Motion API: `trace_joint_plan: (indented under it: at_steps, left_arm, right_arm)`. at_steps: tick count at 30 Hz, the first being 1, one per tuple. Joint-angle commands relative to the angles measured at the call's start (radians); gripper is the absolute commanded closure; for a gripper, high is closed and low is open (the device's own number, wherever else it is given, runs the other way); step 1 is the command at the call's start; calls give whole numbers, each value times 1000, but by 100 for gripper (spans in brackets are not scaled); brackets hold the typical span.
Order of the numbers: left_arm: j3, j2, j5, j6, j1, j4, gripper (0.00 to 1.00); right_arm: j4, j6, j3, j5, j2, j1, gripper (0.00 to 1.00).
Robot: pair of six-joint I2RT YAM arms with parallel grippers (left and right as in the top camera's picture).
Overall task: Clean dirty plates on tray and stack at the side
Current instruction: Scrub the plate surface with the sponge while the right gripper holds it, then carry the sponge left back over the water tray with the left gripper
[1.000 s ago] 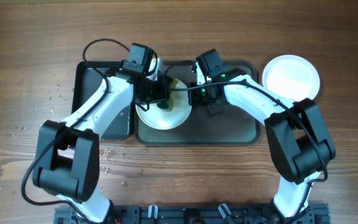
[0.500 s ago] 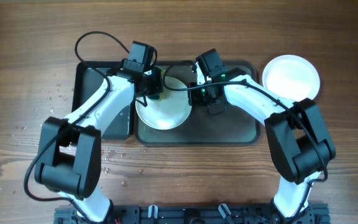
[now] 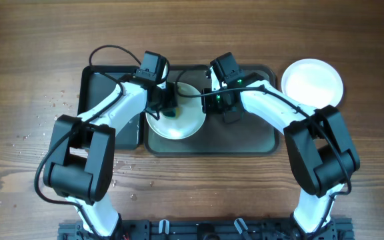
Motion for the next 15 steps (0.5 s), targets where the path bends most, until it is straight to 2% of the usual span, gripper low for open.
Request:
trace_joint_plan:
  at_steps: [1, 4, 7, 15]
  left_arm:
    - [-16, -14, 296, -47, -6, -7, 96]
    - [-5, -71, 309, -61, -6, -7, 96]
    - [3, -144, 250, -61, -2, -7, 96]
    - [3, -300, -161, -60, 51, -105, 94]
  right_arm:
    - [6, 1, -6, -19, 20, 8, 96]
    - [6, 1, -6, -19, 20, 8, 96]
    - [6, 1, -6, -19, 20, 8, 96]
    - [6, 1, -6, -19, 20, 8, 96]
